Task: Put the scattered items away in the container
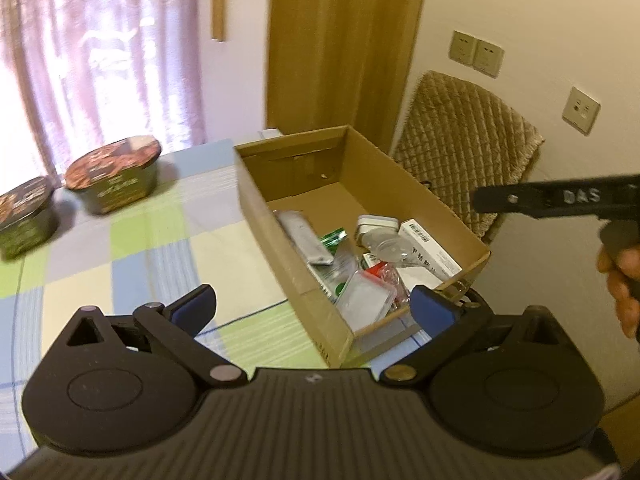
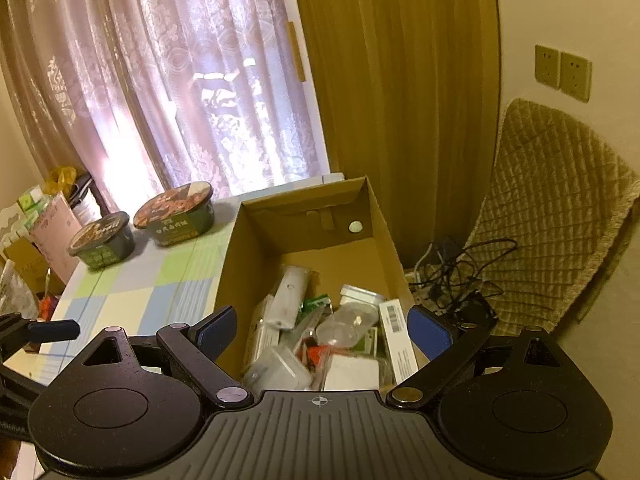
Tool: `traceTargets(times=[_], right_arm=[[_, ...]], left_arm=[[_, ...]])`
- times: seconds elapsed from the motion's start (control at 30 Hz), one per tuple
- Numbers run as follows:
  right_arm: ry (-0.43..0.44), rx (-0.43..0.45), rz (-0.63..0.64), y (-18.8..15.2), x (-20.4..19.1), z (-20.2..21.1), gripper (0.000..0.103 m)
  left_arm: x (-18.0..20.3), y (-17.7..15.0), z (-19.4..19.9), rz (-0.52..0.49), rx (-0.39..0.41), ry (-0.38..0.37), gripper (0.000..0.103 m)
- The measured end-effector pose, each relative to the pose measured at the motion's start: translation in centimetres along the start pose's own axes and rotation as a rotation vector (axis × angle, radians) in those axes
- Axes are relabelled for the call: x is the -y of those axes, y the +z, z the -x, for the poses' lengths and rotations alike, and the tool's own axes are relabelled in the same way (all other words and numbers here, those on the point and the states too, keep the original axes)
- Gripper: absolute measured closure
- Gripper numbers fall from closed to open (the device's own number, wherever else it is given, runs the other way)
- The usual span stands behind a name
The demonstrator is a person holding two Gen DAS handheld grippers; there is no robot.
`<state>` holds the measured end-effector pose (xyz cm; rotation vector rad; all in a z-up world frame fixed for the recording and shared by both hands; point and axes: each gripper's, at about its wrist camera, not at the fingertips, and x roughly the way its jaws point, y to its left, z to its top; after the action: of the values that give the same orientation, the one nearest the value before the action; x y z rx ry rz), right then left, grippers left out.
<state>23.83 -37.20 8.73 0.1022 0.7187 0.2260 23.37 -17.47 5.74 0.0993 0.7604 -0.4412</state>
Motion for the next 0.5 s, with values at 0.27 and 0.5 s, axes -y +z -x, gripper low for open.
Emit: traceTargets(times=[0.27, 0.5], right_arm=[[-0.029, 0.012, 0.041, -1.7, -2.5, 6.1, 0.006], [-0.052, 0.003, 0.081, -3.9, -4.4, 10.3, 0.006]], left_arm=[[1.3, -1.7, 6.2, 0.062, 0.042, 0.032, 0.001], [2.5, -3.1, 10.8, 0.124, 0.103, 0.036, 0.001]])
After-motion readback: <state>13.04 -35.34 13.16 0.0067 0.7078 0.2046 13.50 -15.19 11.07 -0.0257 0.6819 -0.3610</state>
